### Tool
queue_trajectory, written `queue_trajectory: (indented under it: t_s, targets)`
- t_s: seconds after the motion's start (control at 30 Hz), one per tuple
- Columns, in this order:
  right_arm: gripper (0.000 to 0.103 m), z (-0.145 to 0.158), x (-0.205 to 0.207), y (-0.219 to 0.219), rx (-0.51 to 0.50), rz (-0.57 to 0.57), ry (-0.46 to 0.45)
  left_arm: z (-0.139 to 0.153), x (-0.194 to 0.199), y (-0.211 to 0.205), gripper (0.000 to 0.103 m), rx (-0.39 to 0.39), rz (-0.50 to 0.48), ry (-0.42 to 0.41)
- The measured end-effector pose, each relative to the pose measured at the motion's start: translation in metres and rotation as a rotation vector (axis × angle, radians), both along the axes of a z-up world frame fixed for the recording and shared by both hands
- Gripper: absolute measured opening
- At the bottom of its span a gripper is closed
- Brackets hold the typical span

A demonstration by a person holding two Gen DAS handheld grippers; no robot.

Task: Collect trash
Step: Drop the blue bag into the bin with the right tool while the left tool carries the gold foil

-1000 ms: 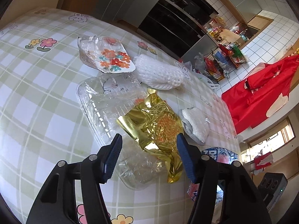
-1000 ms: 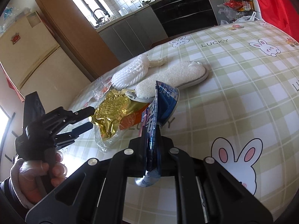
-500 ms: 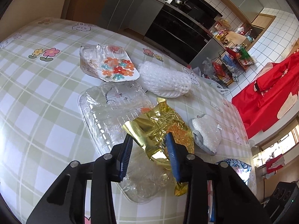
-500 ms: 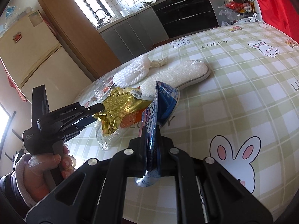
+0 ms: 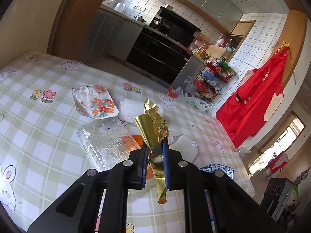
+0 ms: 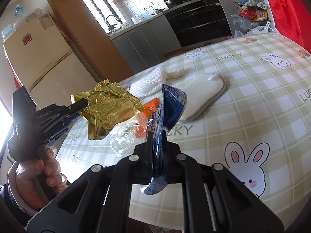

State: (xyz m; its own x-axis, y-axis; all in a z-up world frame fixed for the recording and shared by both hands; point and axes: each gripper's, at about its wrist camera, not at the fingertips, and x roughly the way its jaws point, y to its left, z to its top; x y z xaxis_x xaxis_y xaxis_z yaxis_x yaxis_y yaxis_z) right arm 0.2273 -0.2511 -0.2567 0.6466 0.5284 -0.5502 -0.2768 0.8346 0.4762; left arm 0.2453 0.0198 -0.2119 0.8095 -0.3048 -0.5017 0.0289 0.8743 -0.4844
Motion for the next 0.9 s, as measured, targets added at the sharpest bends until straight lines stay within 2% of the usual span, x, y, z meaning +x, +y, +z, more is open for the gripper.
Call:
queue_trajectory:
  t_s: [0.17,0.53,0.67,0.9]
  targets:
    - [0.011,0.024,-0.015,0.007,0.001,0.017,-0.051,0.028,-0.026,0.010,0.013,0.010,0.014,-0.055]
    - [0.011,0.077,-0.073,0.029,-0.015,0.082,-0.159,0.091,-0.122,0.030,0.014,0.122,0.029,-0.210]
    - [0.011,0.092,-0.103,0.041,-0.045,0.120,-0.194,0.104,-0.160,0.040,0.014,0.140,0.038,-0.230]
    - [0.012,0.101,-0.147,0.058,-0.100,0.174,-0.219,0.111,-0.215,0.061,0.014,0.127,0.062,-0.239]
